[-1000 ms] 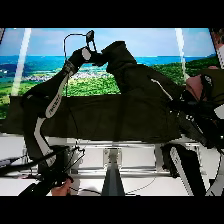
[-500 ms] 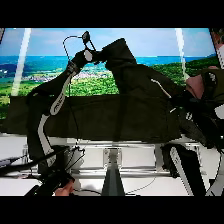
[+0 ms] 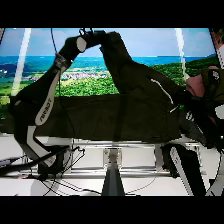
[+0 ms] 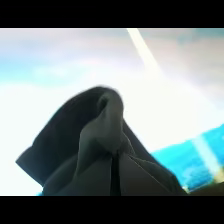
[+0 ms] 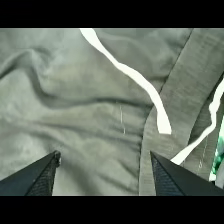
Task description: Fold the clothes and pants, and hang the long-sleeved shirts on hangers.
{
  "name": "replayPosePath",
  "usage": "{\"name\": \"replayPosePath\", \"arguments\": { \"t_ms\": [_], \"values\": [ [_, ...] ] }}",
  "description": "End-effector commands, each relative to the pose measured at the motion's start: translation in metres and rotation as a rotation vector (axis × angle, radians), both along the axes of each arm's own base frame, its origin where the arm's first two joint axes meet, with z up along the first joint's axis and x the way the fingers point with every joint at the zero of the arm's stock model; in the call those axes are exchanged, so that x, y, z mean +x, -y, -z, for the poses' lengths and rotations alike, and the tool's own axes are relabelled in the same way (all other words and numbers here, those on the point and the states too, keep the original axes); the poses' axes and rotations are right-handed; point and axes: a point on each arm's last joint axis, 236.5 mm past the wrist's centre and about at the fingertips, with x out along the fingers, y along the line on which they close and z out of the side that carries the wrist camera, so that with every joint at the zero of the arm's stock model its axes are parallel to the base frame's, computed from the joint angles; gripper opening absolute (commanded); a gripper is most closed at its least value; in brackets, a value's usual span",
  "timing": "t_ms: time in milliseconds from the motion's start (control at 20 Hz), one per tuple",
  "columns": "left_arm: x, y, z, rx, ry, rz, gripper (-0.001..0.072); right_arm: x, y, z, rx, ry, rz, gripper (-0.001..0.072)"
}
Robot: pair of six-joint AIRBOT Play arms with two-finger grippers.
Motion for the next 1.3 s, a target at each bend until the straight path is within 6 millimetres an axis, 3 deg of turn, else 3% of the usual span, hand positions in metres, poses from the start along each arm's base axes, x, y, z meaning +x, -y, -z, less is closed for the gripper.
{"name": "replayPosePath", "arguments": {
  "t_ms": [0, 100, 250, 350, 400, 500, 600, 700, 800, 850, 900, 950, 1000, 1050, 1150, 1250],
  "values": [
    [-0.025, -0.043, -0.073, 0.303, 0.166, 0.017, 0.0023, 0.012, 0.006, -0.009, -0.012, 0.061, 0.024, 0.0632],
    [-0.055, -0.063, -0.078, 0.386, 0.074, 0.025, 0.0023, 0.012, 0.006, -0.009, -0.012, 0.061, 0.024, 0.0632],
    [-0.101, -0.089, -0.063, 0.480, -0.119, 0.047, 0.0024, 0.012, 0.006, -0.009, -0.012, 0.061, 0.024, 0.0632],
    [-0.122, -0.093, -0.049, 0.497, -0.223, 0.074, 0.0024, 0.012, 0.006, -0.009, -0.012, 0.061, 0.024, 0.0632],
    [-0.130, -0.085, -0.043, 0.464, -0.260, 0.103, 0.0024, 0.012, 0.006, -0.009, -0.013, 0.061, 0.024, 0.0632],
    [-0.144, -0.048, -0.033, 0.324, -0.333, 0.196, 0.0024, 0.012, 0.006, -0.009, -0.012, 0.063, 0.024, 0.0632],
    [-0.169, 0.010, -0.031, 0.090, -0.439, 0.338, 0.0024, 0.012, 0.006, -0.009, -0.012, 0.063, 0.025, 0.0633],
    [-0.202, 0.072, -0.042, -0.153, -0.557, 0.495, 0.0024, 0.012, 0.006, -0.009, -0.011, 0.064, 0.025, 0.0632],
    [-0.225, 0.110, -0.041, -0.254, -0.627, 0.601, 0.0025, 0.012, 0.005, -0.009, -0.010, 0.063, 0.025, 0.0632],
    [-0.232, 0.120, -0.033, -0.251, -0.648, 0.624, 0.0029, 0.012, 0.005, -0.009, -0.010, 0.063, 0.025, 0.0632],
    [-0.237, 0.128, -0.021, -0.233, -0.670, 0.635, 0.0106, 0.012, 0.005, -0.009, -0.010, 0.063, 0.025, 0.0632],
    [-0.241, 0.133, -0.011, -0.216, -0.683, 0.650, 0.0338, 0.012, 0.005, -0.009, -0.009, 0.062, 0.024, 0.0632],
    [-0.242, 0.136, -0.005, -0.193, -0.665, 0.679, 0.0648, 0.012, 0.005, -0.009, -0.009, 0.061, 0.024, 0.0632],
    [-0.241, 0.137, -0.002, -0.174, -0.637, 0.702, 0.0702, 0.012, 0.005, -0.009, -0.009, 0.062, 0.024, 0.0632],
    [-0.228, 0.132, 0.001, -0.142, -0.564, 0.710, 0.0701, 0.012, 0.005, -0.009, -0.010, 0.062, 0.025, 0.0632],
    [-0.197, 0.116, 0.003, -0.134, -0.508, 0.625, 0.0697, 0.012, 0.005, -0.009, -0.010, 0.062, 0.025, 0.0632]
  ]
}}
